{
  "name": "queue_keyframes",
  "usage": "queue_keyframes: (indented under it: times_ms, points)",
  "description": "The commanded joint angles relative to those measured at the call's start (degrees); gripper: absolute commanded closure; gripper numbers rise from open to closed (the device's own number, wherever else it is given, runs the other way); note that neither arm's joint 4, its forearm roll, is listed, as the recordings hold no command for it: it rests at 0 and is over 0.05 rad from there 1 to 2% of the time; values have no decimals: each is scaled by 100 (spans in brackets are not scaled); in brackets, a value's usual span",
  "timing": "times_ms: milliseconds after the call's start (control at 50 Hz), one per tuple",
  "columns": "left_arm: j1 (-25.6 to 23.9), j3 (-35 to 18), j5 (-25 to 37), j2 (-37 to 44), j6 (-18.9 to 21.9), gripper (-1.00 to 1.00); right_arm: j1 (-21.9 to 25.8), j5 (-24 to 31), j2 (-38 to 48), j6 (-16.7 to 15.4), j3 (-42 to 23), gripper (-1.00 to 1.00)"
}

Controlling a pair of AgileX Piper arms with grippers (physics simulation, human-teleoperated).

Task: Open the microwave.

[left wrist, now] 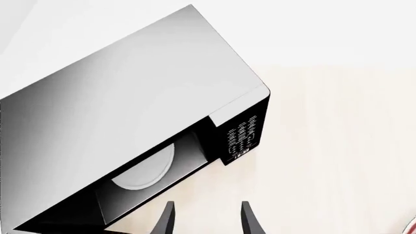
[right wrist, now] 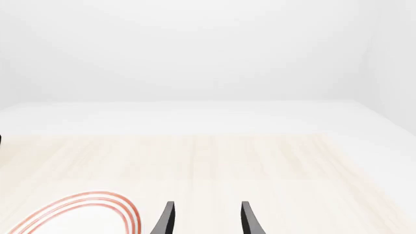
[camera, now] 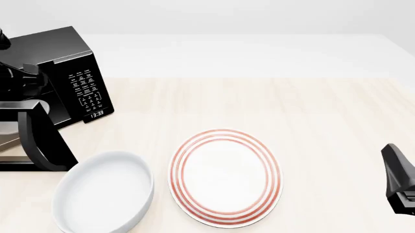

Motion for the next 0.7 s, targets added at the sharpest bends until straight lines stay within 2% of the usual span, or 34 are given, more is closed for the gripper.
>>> queue_keyframes:
  times_ms: [20,120,700]
  points:
    - [159,108,-68,63,76,-100,1,0,-1,0,0,-100]
    - [233,118,-93,117,237,-100,1,0,0,0,0,-100]
    - [337,254,-18,-113,163,-100,-1,0,-1,0,0,-100]
